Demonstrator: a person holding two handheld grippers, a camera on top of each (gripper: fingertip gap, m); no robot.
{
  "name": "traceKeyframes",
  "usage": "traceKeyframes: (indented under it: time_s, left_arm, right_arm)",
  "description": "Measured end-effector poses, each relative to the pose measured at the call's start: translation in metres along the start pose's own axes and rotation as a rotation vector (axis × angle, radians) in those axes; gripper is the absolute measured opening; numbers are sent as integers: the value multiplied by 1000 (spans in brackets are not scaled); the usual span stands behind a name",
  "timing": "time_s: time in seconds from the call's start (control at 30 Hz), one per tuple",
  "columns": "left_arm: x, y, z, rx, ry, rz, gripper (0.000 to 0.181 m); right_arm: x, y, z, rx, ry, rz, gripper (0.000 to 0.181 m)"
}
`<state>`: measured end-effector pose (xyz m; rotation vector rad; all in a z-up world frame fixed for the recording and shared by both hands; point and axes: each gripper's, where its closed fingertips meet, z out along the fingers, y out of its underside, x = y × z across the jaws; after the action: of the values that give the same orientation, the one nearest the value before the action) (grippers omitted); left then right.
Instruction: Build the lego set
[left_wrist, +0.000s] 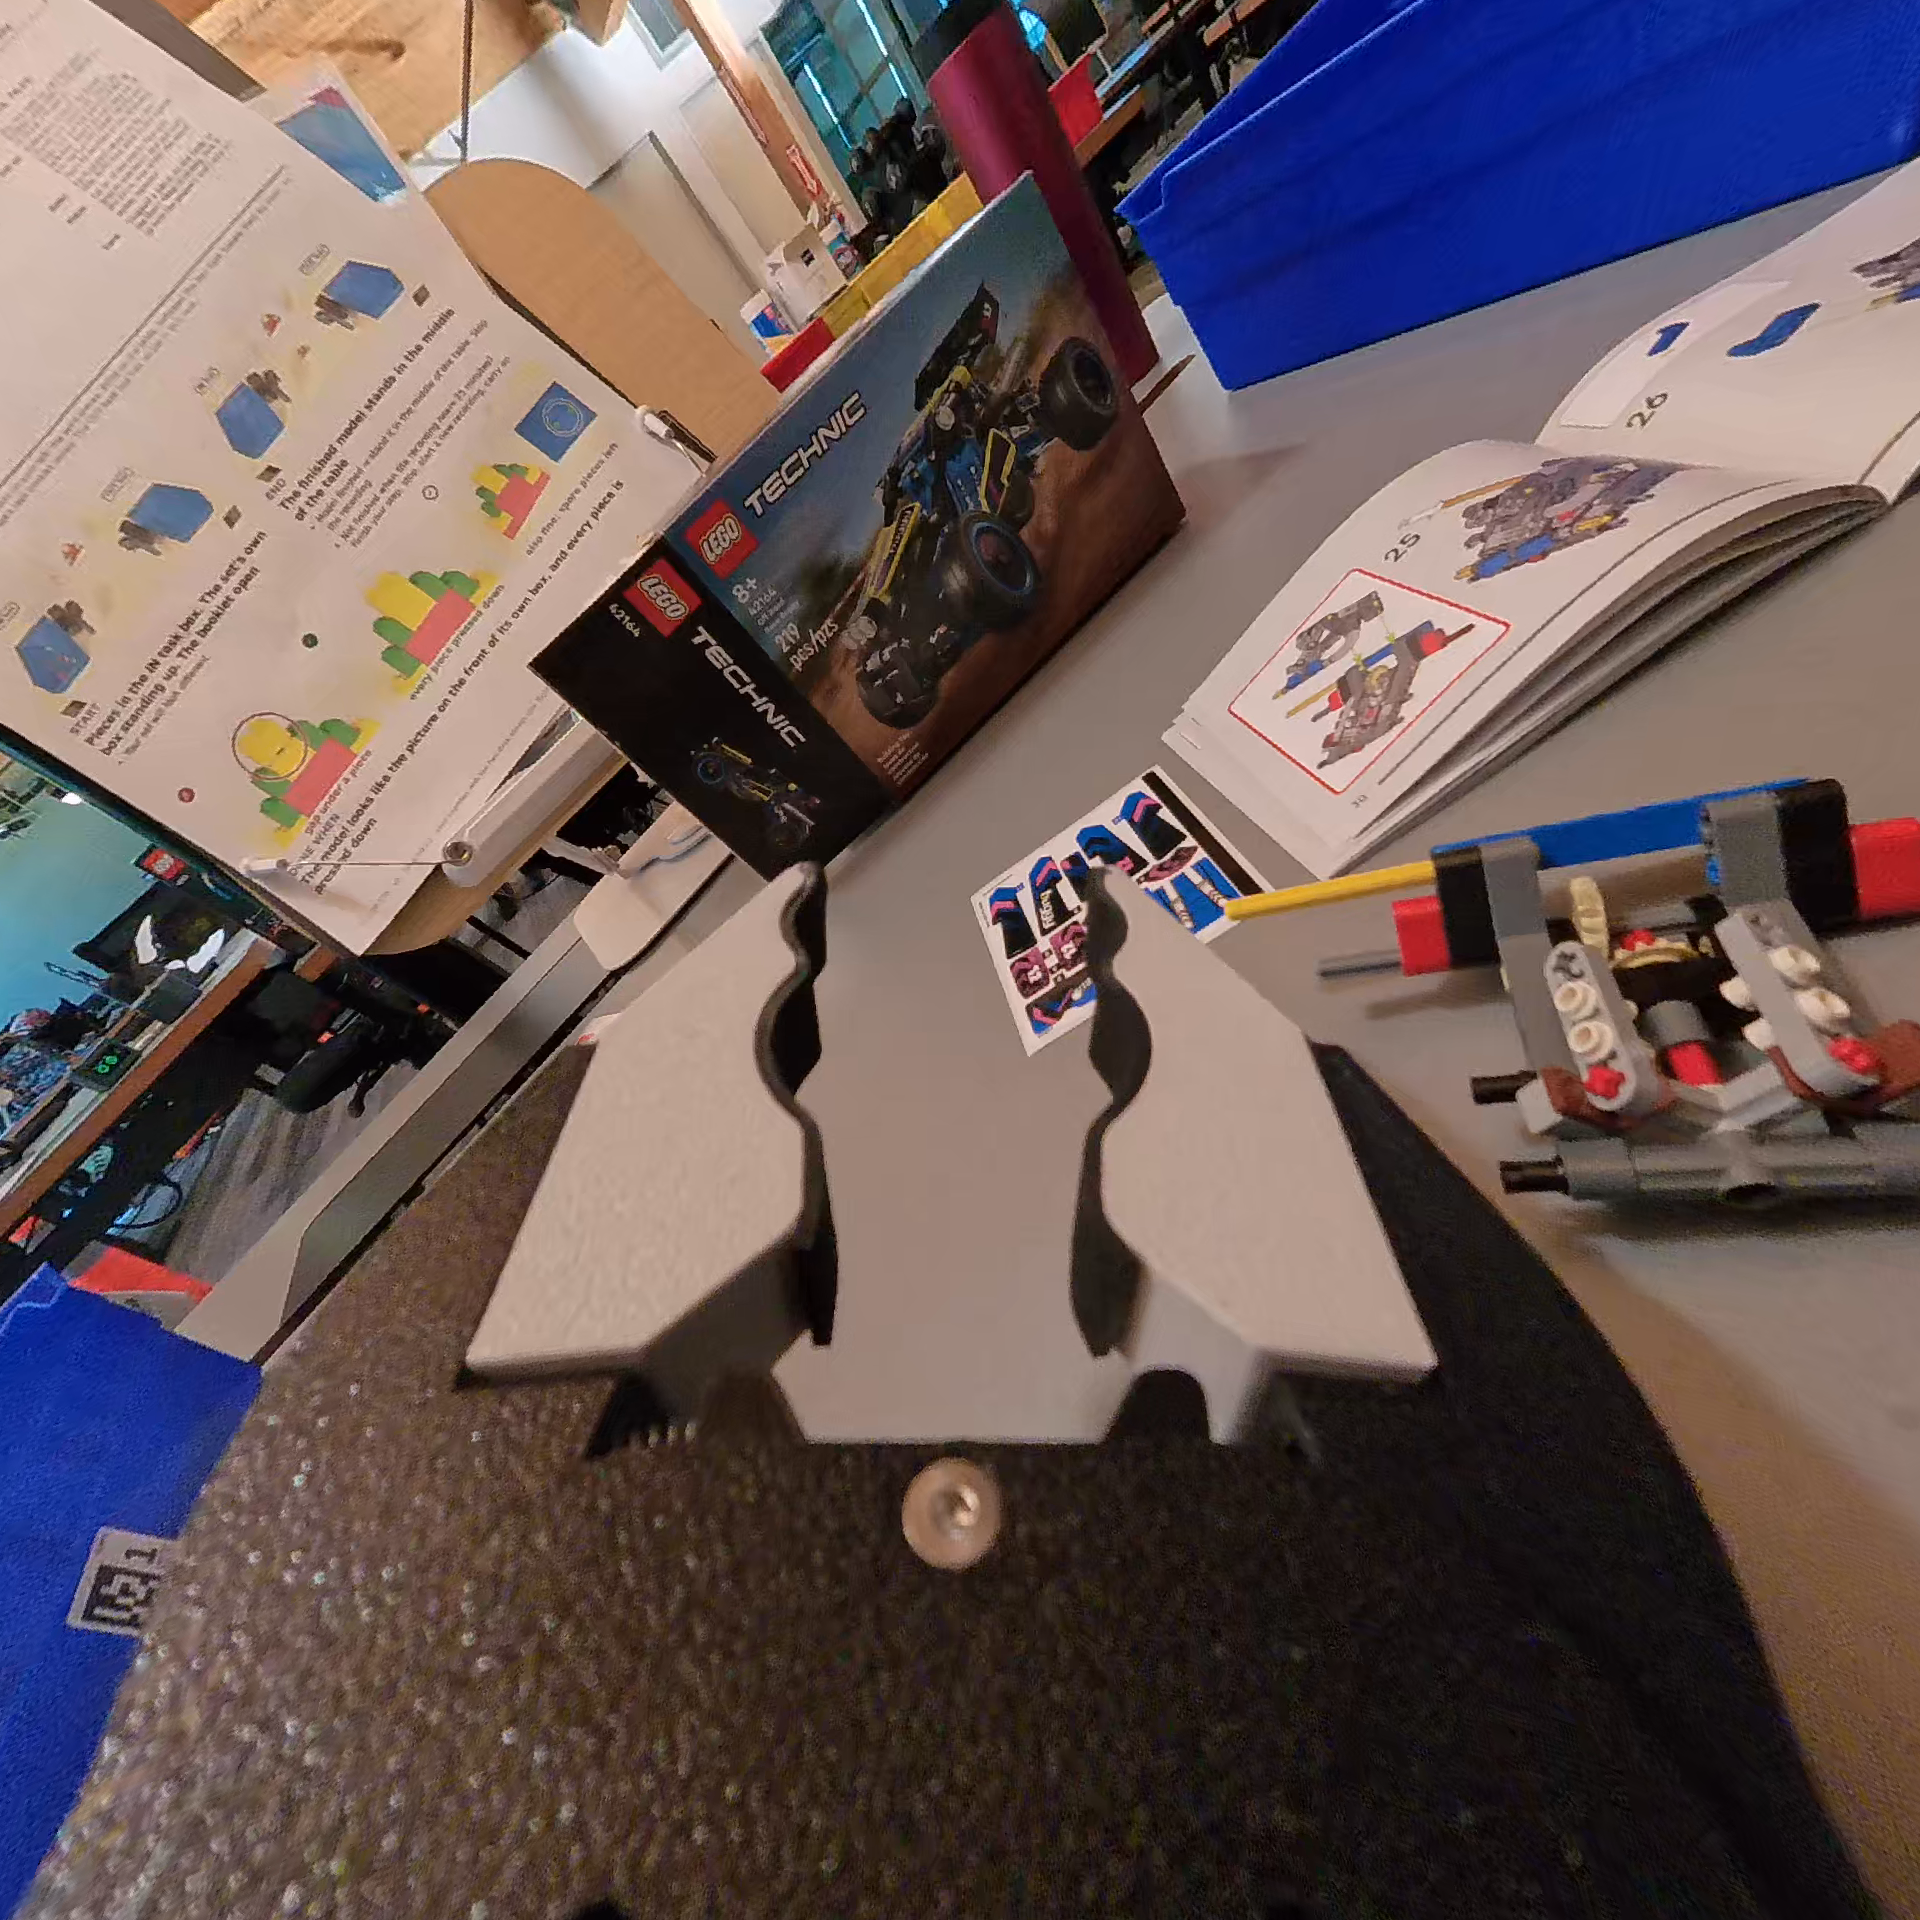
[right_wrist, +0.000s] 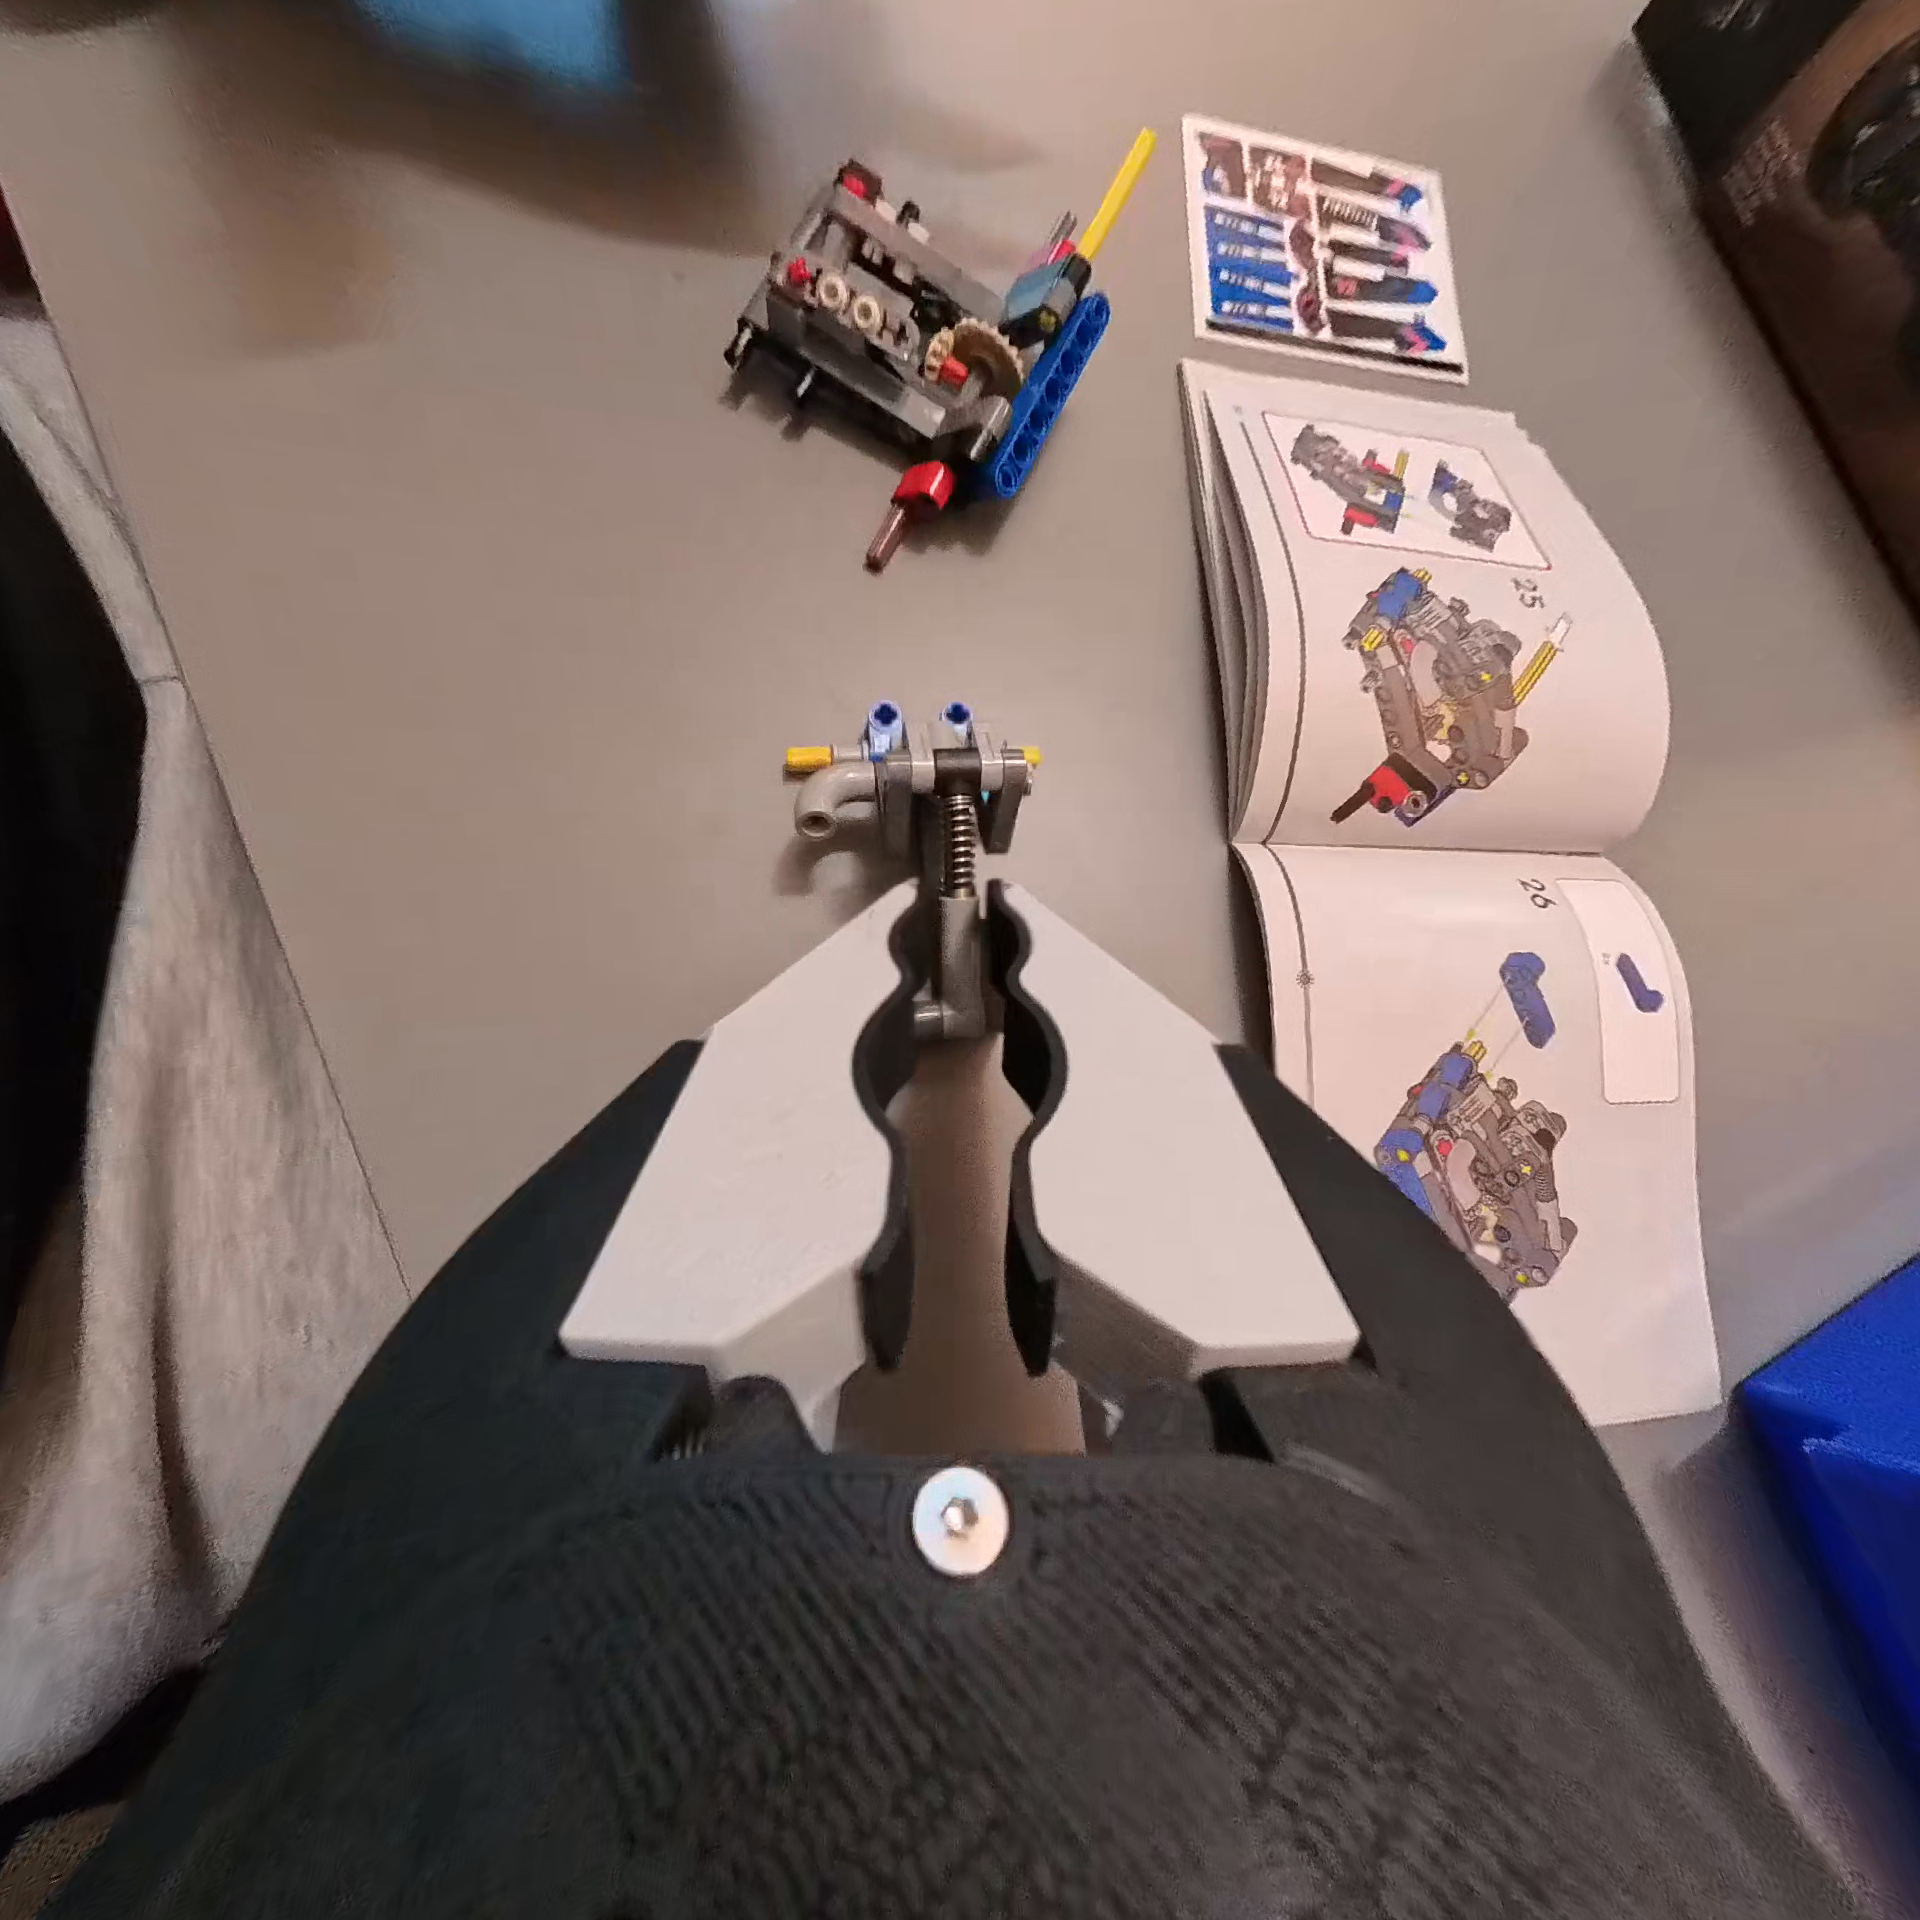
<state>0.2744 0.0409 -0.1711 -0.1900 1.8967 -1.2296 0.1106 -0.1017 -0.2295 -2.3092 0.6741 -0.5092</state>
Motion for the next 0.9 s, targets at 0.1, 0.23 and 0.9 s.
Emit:
traceKeyframes:
  time_s: [0.1,0.23,0.9]
  left_arm:
    - [1,0,0,0,3,1,47]
    - [3,-3,-1,12,23,-20,46]
    - [7,-8,-4,63,65,-73,38]
  right_arm:
    - [3,-1,2,-14,-1,-21,8]
    - [6,-16,0,38,1,-75,6]
    - [-10,-120,34,555,-374,-339,5]
